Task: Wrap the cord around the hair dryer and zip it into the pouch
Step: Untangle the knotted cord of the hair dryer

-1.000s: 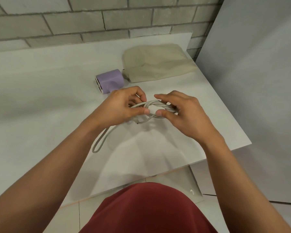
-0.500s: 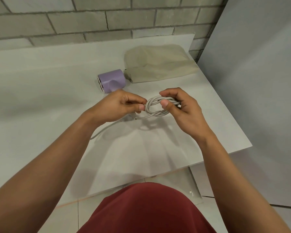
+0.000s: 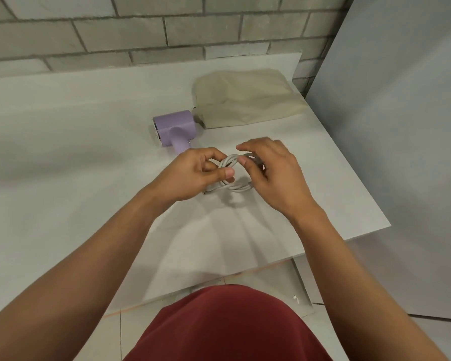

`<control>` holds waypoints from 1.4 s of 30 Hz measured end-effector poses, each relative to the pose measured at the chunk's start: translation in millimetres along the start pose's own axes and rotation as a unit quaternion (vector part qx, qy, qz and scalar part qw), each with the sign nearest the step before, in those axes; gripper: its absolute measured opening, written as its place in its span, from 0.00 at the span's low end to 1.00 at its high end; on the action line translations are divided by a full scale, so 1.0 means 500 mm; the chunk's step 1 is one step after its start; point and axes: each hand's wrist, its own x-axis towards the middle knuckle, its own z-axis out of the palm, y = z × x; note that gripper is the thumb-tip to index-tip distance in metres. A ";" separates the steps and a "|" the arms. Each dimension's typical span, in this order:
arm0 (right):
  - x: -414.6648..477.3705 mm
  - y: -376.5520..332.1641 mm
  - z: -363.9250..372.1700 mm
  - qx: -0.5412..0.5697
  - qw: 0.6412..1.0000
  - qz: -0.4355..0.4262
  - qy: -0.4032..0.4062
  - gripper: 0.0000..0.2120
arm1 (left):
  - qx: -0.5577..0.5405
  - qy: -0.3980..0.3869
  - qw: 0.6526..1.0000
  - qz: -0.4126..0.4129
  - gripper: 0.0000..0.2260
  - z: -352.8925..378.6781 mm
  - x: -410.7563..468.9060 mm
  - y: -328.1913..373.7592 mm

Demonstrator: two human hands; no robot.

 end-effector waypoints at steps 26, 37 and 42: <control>0.042 -0.005 -0.041 0.072 0.983 0.117 0.125 0.08 | 0.011 0.052 0.999 0.004 0.06 -0.002 0.018 0.023; 0.054 -0.008 -0.047 -0.197 0.967 -0.162 -0.016 0.07 | 0.063 0.039 0.997 0.008 0.04 0.000 0.022 0.032; 0.048 0.014 -0.050 -0.042 0.998 -0.053 0.007 0.08 | 0.068 0.061 0.995 0.039 0.06 -0.003 0.018 0.026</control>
